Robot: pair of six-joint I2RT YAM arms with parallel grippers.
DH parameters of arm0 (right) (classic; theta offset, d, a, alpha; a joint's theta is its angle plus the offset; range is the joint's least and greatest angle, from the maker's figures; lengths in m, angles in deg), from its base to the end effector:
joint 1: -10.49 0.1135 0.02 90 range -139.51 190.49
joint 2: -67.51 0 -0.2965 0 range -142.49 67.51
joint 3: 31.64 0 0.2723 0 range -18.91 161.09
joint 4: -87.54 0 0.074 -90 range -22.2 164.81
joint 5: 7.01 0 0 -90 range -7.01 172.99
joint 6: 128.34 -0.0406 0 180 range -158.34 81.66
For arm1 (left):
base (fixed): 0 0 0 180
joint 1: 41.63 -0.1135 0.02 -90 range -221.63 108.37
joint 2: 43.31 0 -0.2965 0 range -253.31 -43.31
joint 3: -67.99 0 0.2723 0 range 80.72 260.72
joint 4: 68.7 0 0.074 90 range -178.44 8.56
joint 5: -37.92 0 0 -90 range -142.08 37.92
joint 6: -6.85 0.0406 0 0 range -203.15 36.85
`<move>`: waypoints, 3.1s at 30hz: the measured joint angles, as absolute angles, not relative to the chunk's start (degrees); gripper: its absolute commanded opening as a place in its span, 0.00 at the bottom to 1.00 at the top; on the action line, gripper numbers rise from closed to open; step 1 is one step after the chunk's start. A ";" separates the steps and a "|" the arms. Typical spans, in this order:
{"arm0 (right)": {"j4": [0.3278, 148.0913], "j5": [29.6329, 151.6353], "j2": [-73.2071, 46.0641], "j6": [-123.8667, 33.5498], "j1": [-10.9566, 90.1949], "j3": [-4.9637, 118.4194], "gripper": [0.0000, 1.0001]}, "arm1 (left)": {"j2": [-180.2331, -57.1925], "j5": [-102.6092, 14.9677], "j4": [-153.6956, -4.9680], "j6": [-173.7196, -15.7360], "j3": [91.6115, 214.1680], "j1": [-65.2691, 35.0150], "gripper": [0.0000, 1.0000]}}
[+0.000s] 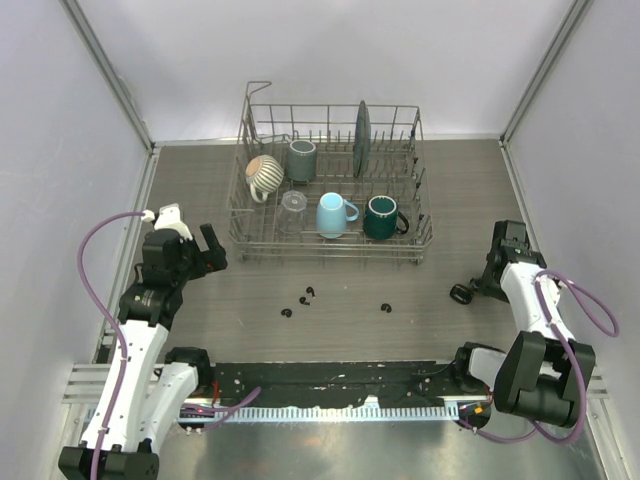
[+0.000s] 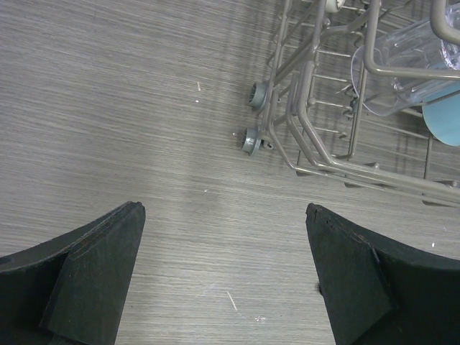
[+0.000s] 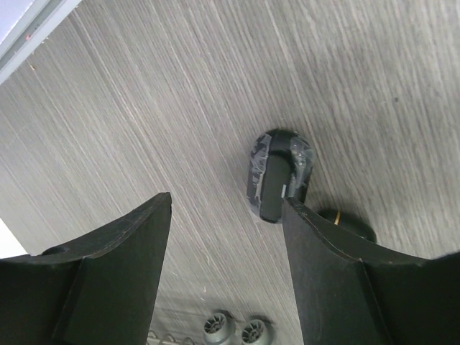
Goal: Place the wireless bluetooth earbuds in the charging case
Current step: Pick up the charging case at the center of the board.
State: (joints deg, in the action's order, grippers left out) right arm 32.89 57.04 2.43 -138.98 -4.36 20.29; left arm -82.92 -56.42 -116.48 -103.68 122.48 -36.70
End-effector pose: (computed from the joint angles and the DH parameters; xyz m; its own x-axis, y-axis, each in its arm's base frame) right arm 0.1907 -0.0689 0.2181 0.5488 0.7687 -0.3284 0.8075 -0.3859 0.4462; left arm 0.1506 -0.0099 0.3103 -0.5146 -0.3066 -0.8007 -0.1688 0.9518 -0.2560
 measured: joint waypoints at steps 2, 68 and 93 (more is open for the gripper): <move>31.41 57.48 3.13 -138.94 -4.36 20.29 0.68 | -82.94 -56.35 -116.48 -103.68 122.48 -36.70 1.00; 36.06 57.48 8.03 -128.16 -6.02 16.67 0.01 | -72.63 -48.46 -112.88 -110.87 127.09 -36.59 1.00; 59.93 82.68 22.19 -113.08 20.05 33.47 0.01 | -95.82 -41.89 -89.71 -122.00 134.22 -14.21 1.00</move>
State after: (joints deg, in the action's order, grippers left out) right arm 59.93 82.68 22.19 -113.08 20.05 33.47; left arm -95.82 -41.89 -89.71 -122.00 134.22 -14.21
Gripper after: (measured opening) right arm 0.460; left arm 0.996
